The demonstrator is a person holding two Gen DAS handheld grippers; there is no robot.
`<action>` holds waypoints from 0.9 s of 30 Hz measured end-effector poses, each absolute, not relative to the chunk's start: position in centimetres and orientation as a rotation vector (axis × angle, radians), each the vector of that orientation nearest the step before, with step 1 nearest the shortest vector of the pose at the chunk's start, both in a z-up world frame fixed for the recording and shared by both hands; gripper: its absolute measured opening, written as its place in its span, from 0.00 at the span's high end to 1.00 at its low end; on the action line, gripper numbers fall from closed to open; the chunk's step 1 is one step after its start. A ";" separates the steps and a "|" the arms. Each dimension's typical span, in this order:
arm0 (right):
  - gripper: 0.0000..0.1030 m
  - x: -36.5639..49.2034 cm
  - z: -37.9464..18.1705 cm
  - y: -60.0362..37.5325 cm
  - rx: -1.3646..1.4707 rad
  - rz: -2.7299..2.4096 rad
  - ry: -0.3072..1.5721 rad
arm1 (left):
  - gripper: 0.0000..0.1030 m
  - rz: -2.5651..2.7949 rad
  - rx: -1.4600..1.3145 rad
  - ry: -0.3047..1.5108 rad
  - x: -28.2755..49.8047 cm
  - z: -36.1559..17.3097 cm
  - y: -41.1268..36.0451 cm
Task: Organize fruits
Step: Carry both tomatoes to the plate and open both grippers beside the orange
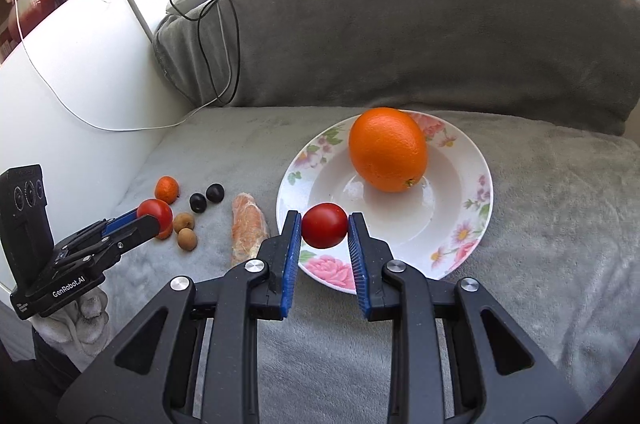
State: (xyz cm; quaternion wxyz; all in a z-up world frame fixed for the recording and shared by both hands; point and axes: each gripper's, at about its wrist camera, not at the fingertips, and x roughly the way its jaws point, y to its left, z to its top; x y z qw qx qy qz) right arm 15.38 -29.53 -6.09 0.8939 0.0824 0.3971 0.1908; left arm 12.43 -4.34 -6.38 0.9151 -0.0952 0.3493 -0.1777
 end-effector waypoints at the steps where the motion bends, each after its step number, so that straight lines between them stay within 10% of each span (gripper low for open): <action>1: 0.76 15.3 -6.1 -29.9 0.172 0.390 0.823 | 0.70 -0.373 -0.191 0.719 12.9 -6.3 -4.9; 27: 0.76 15.7 -7.7 -31.5 0.163 0.337 0.844 | 0.70 -0.456 -0.127 0.817 19.7 -7.8 -11.9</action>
